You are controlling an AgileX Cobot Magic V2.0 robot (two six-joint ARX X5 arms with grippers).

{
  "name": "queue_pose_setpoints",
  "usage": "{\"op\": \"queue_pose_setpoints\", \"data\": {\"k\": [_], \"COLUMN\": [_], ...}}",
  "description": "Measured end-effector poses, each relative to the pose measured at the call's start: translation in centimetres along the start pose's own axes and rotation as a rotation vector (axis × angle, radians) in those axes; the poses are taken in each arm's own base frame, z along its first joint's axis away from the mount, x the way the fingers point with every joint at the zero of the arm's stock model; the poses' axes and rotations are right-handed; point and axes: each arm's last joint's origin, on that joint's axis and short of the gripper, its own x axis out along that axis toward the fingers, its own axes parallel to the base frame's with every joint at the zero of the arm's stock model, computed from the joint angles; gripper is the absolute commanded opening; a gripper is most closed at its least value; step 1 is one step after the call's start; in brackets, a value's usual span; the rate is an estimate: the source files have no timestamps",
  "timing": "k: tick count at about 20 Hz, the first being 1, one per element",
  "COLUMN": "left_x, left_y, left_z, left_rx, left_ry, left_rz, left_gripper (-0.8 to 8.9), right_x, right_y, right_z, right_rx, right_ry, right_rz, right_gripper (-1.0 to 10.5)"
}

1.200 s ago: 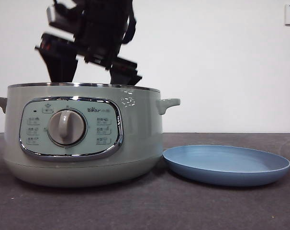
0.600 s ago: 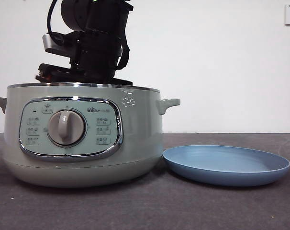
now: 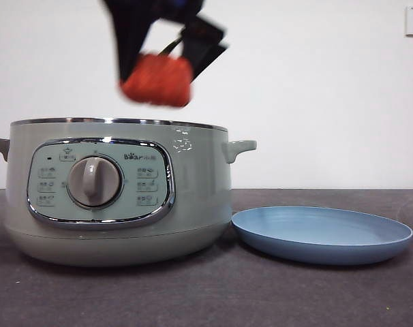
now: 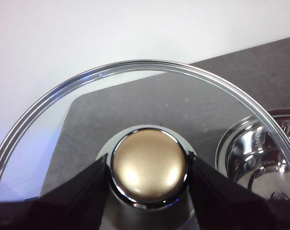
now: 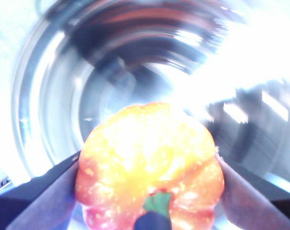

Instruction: Take the pumpkin out from the steamer,put the pumpkin in the blue plate,close the lid

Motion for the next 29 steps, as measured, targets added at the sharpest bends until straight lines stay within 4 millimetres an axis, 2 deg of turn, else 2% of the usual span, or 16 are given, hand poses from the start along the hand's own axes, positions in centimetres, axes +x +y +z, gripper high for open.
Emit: {"op": "queue_pose_setpoints", "data": {"k": [3,5,9,12,16,21,25,29], "left_x": [0.0,0.0,0.0,0.0,0.0,0.0,0.0,0.0], "left_y": [0.0,0.0,-0.1,-0.1,-0.1,-0.2,-0.2,-0.2], "left_z": [0.2,0.2,0.3,0.3,0.3,0.4,0.4,0.4], "left_rx": [-0.013,-0.013,-0.019,-0.019,-0.020,-0.019,-0.019,-0.019], "left_ry": [-0.021,-0.022,-0.032,-0.033,-0.033,-0.036,-0.036,-0.036], "left_rz": [0.000,-0.010,-0.028,-0.026,-0.027,-0.072,-0.078,-0.078], "left_gripper": [-0.08,-0.08,-0.08,-0.08,-0.08,-0.08,-0.08,-0.08], "right_x": [-6.1,-9.0,-11.4,-11.9,-10.0,-5.3,0.0,3.1], "right_y": [-3.7,-5.9,-8.5,-8.7,-7.9,-7.0,-7.3,-8.3], "right_z": [-2.5,-4.7,-7.1,-9.6,-13.0,-16.5,-17.6,-16.9], "right_rx": [0.122,0.227,0.374,0.448,0.485,0.511,0.515,0.516], "right_ry": [-0.019,0.004,-0.007,0.037,0.061,0.022,0.028,0.022], "right_rz": [-0.057,-0.094,-0.247,-0.336,-0.349,-0.288,-0.228,-0.229], "right_gripper": [-0.1,-0.1,-0.1,-0.1,-0.1,-0.1,-0.1,-0.1]}}
